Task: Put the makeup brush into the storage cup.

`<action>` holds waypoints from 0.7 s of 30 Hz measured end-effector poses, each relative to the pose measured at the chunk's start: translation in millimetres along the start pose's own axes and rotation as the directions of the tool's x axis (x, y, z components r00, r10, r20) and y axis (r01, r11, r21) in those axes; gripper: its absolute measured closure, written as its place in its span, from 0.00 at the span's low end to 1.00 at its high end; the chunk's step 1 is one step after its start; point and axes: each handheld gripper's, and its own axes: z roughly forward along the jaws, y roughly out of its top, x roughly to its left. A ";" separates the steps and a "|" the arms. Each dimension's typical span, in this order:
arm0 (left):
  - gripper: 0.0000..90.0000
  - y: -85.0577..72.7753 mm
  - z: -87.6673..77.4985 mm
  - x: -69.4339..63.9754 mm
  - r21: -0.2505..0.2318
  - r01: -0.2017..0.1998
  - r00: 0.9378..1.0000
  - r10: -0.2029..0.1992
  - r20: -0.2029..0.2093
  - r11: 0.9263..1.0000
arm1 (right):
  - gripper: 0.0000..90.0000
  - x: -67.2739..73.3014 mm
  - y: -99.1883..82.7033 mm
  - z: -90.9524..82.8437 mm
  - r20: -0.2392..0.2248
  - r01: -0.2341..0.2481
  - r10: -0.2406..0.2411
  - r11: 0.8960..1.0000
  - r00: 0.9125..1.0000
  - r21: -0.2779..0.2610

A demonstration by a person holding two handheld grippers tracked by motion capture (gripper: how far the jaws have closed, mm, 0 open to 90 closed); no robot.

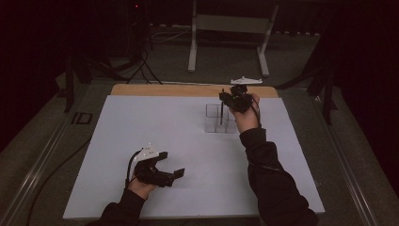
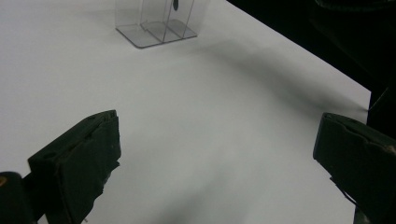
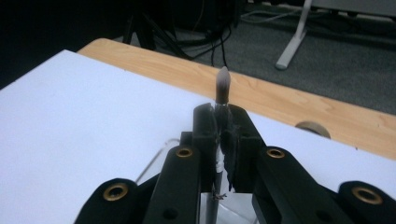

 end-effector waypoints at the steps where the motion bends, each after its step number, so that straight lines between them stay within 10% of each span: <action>1: 0.02 -0.1 0.2 0.0 -0.001 0.000 1.000 0.000 -0.001 1.000 | 0.93 -1.2 -1.3 1.1 -0.001 -0.008 0.008 1.000 1.000 0.007; 11: 0.02 0.0 0.3 -0.2 0.001 0.000 1.000 0.000 -0.003 1.000 | 0.80 -4.4 -5.6 6.7 -0.003 -0.025 0.025 0.997 1.000 0.068; 21: 0.02 0.3 0.1 -0.3 0.005 -0.005 1.000 0.005 -0.010 1.000 | 0.39 -2.8 -3.5 3.0 -0.032 -0.041 0.044 0.996 0.999 0.079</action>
